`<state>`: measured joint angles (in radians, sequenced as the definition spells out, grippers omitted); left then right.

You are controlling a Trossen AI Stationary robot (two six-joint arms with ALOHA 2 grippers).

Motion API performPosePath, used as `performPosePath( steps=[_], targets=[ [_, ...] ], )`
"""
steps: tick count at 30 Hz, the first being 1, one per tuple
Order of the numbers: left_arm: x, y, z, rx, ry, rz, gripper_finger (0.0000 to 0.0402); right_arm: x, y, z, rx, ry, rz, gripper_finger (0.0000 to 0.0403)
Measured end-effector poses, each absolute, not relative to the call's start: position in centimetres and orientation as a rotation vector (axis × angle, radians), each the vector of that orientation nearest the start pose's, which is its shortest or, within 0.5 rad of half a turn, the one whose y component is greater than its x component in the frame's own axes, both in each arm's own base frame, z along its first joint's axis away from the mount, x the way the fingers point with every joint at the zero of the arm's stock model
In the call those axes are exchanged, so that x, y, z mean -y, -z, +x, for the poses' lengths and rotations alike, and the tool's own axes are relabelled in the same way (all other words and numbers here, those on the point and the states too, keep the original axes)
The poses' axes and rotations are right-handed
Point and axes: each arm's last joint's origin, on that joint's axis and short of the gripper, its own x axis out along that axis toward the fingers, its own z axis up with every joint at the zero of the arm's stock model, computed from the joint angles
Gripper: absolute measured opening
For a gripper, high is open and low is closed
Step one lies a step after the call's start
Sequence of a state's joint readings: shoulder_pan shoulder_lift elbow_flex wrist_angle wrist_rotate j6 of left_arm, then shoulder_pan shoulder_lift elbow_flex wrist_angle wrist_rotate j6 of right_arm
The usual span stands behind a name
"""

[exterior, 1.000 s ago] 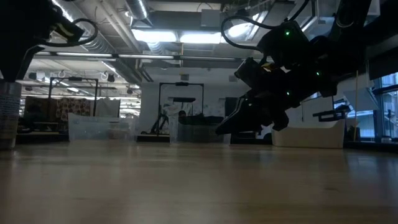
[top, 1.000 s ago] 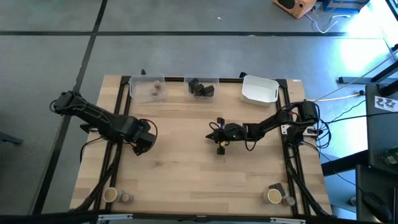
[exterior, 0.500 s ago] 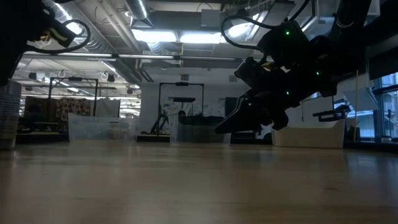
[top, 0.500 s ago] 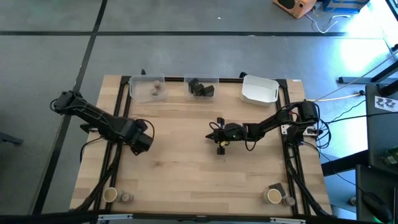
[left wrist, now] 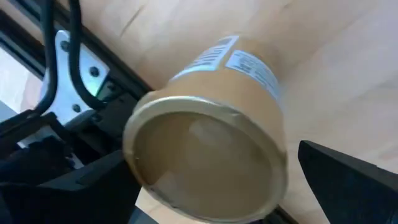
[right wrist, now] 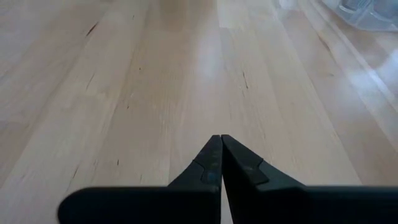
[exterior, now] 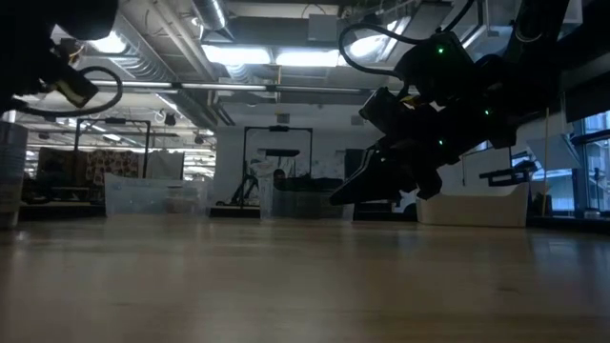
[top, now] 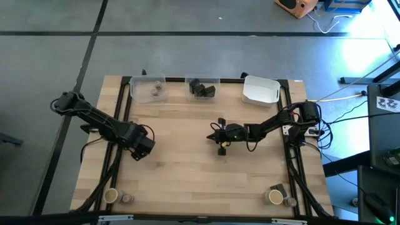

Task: Sort spices by type
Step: Put the top left golden seasoning bottle into the right white bin

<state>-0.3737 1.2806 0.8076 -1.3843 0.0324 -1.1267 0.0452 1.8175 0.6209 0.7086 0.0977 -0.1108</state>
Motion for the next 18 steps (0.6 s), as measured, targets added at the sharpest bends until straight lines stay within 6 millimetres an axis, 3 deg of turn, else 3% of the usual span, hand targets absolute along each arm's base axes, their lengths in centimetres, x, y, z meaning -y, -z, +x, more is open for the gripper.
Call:
performPosePath(
  steps=[5, 15, 18],
  targets=[
    [6.06, -20.62, 15.15, -1.713, -0.747, -0.486, 0.0368, -1.14, -10.79, 31.49, -0.491, 0.025, -0.143, 0.0011],
    [6.38, -20.5, 15.92, -1.662, -0.649, -0.504, 0.0255, -1.14, -10.87, 31.46, -0.493, 0.022, -0.151, 0.0011],
    [6.43, -20.51, 16.09, -1.645, -0.639, -0.511, 0.0245, -1.14, -11.7, 31.22, -0.495, 0.018, -0.169, 0.0011]
  ],
)
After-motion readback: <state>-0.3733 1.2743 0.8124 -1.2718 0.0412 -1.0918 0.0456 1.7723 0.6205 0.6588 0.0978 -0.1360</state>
